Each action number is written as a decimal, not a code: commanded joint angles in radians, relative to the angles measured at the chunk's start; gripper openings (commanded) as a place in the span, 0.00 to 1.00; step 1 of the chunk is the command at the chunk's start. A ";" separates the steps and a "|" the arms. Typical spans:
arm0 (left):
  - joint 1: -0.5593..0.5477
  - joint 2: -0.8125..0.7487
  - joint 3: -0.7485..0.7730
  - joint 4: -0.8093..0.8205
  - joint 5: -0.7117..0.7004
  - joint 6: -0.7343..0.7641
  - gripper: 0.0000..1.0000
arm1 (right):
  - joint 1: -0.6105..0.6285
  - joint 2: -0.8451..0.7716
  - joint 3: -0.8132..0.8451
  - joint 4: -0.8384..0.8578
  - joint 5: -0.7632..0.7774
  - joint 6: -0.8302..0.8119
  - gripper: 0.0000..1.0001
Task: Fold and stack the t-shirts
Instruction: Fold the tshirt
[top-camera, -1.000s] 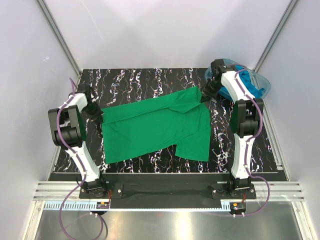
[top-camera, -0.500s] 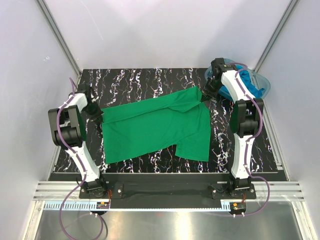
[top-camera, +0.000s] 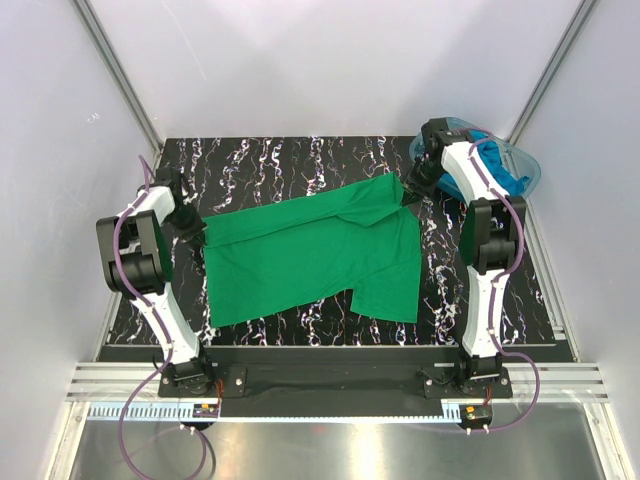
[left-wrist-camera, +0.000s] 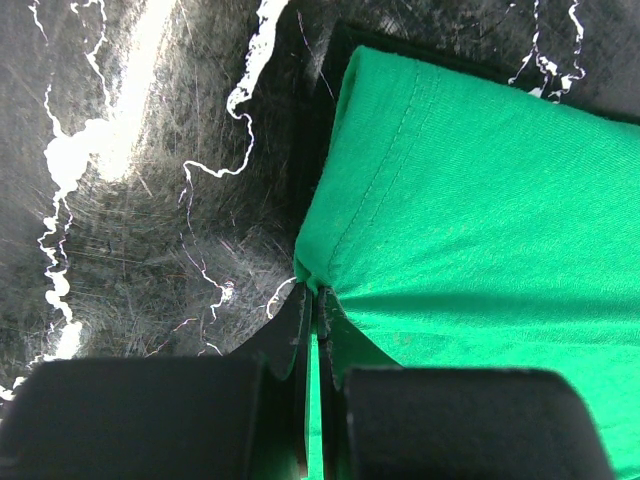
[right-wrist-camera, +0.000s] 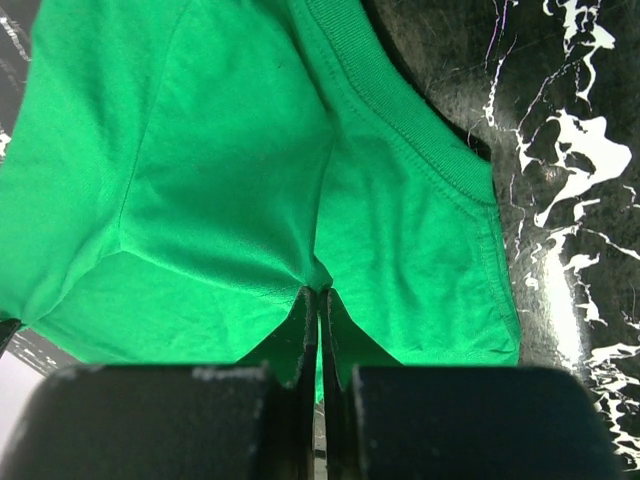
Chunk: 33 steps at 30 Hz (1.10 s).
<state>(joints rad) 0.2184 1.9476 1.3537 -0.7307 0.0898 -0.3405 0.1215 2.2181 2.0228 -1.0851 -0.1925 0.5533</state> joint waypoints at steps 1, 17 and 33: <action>0.010 -0.013 0.015 0.034 -0.030 0.000 0.00 | -0.008 0.020 0.010 0.017 0.025 -0.016 0.00; 0.012 -0.009 0.005 0.043 -0.021 0.006 0.06 | -0.006 0.022 -0.052 0.090 0.065 -0.015 0.00; 0.010 -0.047 -0.044 0.031 -0.033 0.006 0.15 | -0.006 0.008 -0.062 0.067 0.094 -0.042 0.01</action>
<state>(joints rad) 0.2184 1.9415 1.3312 -0.6979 0.0891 -0.3386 0.1211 2.2436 1.9682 -1.0183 -0.1272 0.5346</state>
